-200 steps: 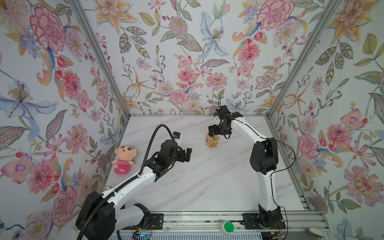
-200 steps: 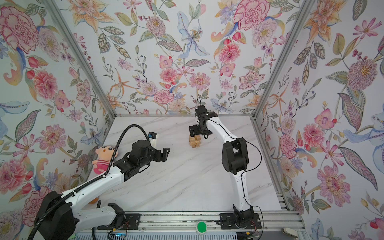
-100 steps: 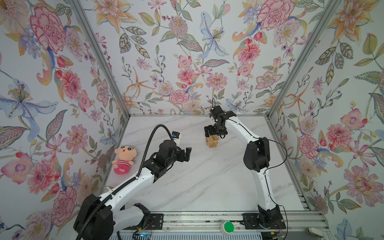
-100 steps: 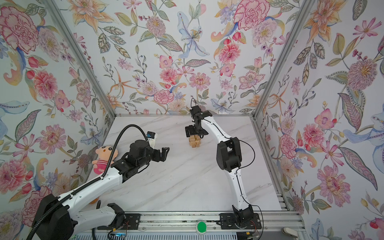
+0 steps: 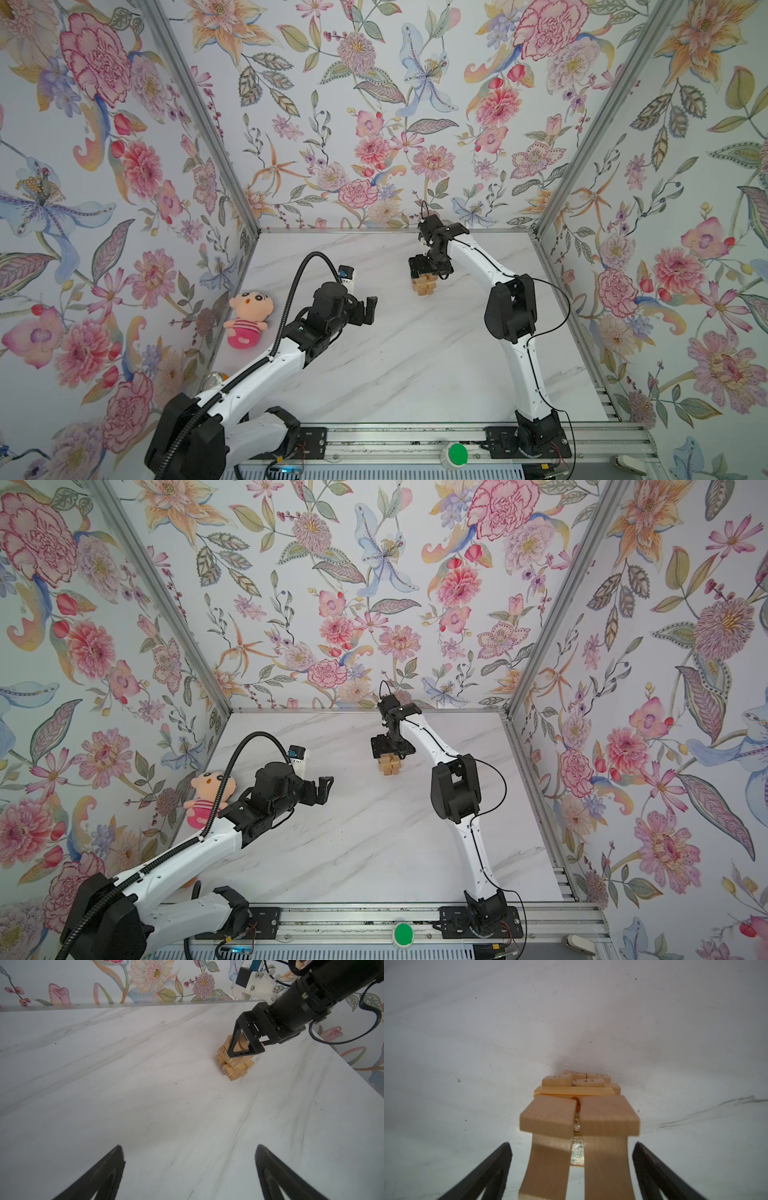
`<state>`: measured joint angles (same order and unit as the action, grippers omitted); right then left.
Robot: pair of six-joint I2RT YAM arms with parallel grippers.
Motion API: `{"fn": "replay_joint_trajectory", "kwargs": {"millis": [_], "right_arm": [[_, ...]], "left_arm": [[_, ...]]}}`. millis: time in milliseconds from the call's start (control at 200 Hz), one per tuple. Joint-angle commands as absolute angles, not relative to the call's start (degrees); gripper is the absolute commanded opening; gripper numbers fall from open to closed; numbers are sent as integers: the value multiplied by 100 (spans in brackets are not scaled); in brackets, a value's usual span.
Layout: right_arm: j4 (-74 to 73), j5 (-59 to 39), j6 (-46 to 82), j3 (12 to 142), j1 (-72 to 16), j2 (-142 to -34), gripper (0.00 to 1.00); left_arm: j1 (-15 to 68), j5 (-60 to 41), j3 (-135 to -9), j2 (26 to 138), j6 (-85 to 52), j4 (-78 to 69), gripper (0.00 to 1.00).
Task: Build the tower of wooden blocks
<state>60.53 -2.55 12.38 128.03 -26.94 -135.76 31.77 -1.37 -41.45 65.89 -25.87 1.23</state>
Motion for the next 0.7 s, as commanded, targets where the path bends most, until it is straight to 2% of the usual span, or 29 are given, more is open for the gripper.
{"fn": "replay_joint_trajectory", "kwargs": {"millis": [0,335,520,696], "right_arm": [[6249,-241,1282,12964,-2723,-13707,91],[6336,-217,1227,13134,-2726,-13788,84],[6357,-208,1226,13156,-2740,-13808,77],[6363,-201,1222,13175,-2738,-13808,77]], "left_arm": [[3087,-228,-4062,6476,-2471,70,99],[3068,-264,-4034,6476,-2500,26,99],[3041,-273,-4008,6462,-2498,11,99],[3017,-290,-3999,6459,-2497,14,99]]}}
